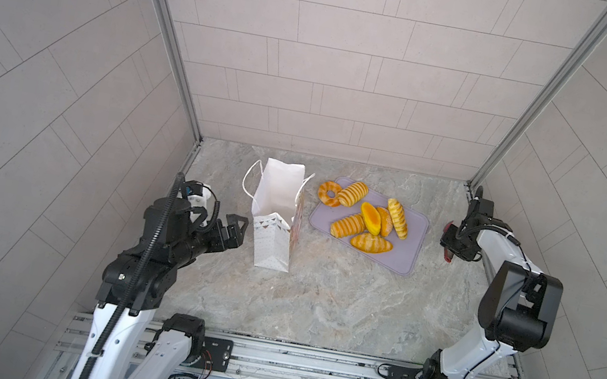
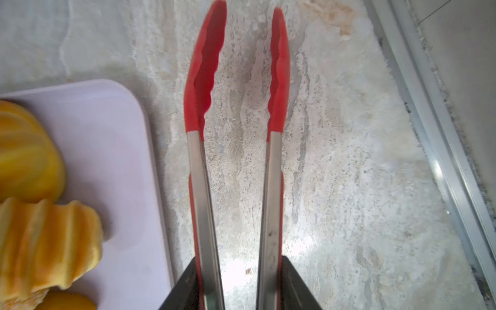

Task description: Place the fake bread into the paper bag

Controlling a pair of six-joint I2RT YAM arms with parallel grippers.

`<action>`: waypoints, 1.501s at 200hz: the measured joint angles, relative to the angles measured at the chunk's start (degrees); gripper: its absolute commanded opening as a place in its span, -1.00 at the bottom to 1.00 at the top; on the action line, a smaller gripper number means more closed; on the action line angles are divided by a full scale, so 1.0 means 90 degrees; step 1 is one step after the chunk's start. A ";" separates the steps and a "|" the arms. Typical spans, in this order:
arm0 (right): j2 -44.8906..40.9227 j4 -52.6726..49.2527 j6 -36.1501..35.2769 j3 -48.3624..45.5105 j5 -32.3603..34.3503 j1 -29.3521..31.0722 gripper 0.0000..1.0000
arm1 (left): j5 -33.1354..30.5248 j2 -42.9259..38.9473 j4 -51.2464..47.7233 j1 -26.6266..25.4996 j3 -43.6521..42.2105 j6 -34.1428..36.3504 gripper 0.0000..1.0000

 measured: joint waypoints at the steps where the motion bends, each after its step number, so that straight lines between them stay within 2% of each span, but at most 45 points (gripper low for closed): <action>1: -0.0032 0.0005 0.0007 -0.0019 -0.0012 0.0000 -0.13 | 0.0000 0.0000 -0.0002 0.0000 0.0005 0.0000 1.00; 84: -0.1649 0.0017 0.0206 -0.0755 -0.0517 0.0039 -0.27 | -0.0051 0.0073 -0.0243 0.0000 0.0532 0.0100 1.00; 122: -0.2263 -0.0138 0.0226 -0.0750 -0.0559 0.0355 -0.31 | -0.0061 0.0330 -0.0304 0.0000 0.1042 0.0068 1.00; 211: -0.3184 -0.0775 -0.0260 -0.0427 0.0012 0.2064 -0.31 | -0.0478 0.1241 -0.0862 0.0000 0.2397 0.0036 1.00; 255: -0.3177 -0.1309 -0.0695 0.0053 0.0233 0.2773 -0.30 | -0.0889 0.1787 -0.1088 0.0000 0.2973 0.0238 1.00; 300: -0.3128 -0.1676 -0.0886 0.0379 0.0136 0.3458 -0.29 | -0.1083 0.2297 -0.1132 0.0109 0.3031 0.0287 1.00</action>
